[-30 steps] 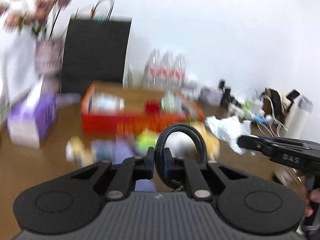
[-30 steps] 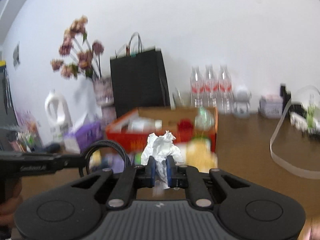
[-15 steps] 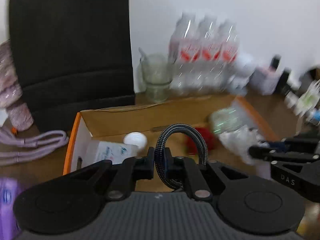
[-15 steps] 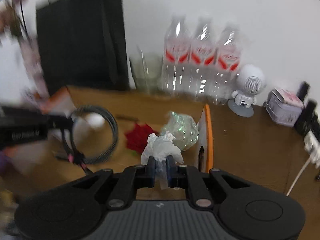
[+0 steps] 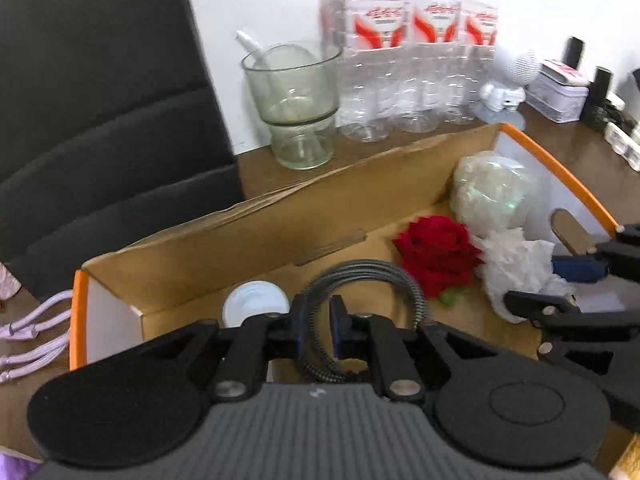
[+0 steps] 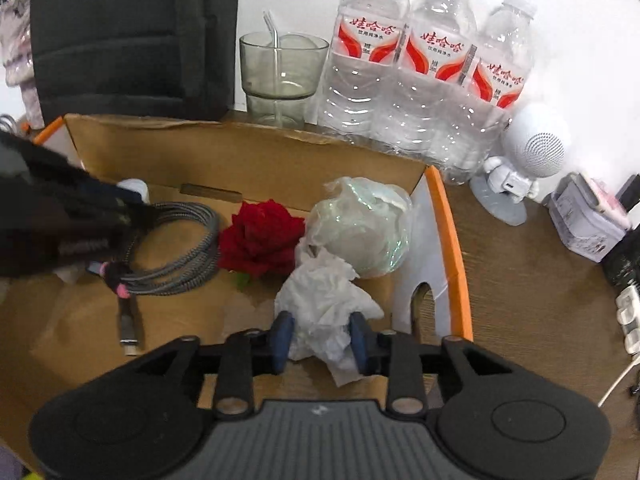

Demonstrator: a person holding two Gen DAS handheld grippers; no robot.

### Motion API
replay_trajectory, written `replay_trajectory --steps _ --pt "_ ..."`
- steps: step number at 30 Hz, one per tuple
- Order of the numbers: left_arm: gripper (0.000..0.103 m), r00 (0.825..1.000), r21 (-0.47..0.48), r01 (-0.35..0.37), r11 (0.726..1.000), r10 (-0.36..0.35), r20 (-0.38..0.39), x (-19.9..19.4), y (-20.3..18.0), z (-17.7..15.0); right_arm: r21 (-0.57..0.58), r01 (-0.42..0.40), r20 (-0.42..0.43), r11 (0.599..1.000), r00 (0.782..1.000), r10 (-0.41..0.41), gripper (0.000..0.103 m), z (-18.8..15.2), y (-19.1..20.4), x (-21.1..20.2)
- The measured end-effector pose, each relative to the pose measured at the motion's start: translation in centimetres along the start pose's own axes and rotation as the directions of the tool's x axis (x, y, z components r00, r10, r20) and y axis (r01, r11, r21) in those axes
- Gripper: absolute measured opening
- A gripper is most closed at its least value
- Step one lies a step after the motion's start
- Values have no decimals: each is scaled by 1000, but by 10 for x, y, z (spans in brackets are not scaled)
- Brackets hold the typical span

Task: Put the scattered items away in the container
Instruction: 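Carry the cable and tissue into the cardboard box and open both tools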

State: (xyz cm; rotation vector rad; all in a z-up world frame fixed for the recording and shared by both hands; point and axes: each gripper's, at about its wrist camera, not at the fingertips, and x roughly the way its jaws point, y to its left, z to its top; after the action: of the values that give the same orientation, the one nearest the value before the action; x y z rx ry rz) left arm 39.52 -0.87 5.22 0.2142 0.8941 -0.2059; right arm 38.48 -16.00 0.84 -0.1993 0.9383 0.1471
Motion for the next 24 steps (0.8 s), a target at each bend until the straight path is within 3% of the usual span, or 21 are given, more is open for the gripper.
replay_trajectory --steps 1,2,3,4,7,9,15,20,24 --pt "22 1000 -5 4 1000 -4 11 -7 1 2 21 -28 -5 999 1000 28 41 2 -2 -3" --pt "31 1000 -14 5 1000 -5 24 -15 3 4 46 -58 -7 997 998 58 45 5 -5 -8" --pt "41 999 -21 6 1000 -6 37 -24 5 7 62 -76 -8 995 997 77 56 8 -8 -15" --pt "44 999 -21 7 1000 -6 47 -33 6 10 64 -83 -8 995 996 83 61 13 -9 -21" --pt "54 998 -28 -11 1000 13 68 -61 11 13 55 -95 3 994 995 95 62 27 -15 -43" --pt "66 998 -59 -14 998 18 61 -78 17 9 72 -121 0 990 993 122 62 34 -22 -59" --pt "74 999 -158 41 987 -44 -20 -97 27 -39 111 -163 -105 980 979 175 62 12 -30 -64" --pt "75 999 -215 41 976 -41 3 -108 31 -69 137 -152 -166 979 971 174 62 -24 -22 -60" --pt "77 999 -208 19 978 -9 51 -128 25 -79 167 -144 -157 975 973 170 65 -39 -12 -66"
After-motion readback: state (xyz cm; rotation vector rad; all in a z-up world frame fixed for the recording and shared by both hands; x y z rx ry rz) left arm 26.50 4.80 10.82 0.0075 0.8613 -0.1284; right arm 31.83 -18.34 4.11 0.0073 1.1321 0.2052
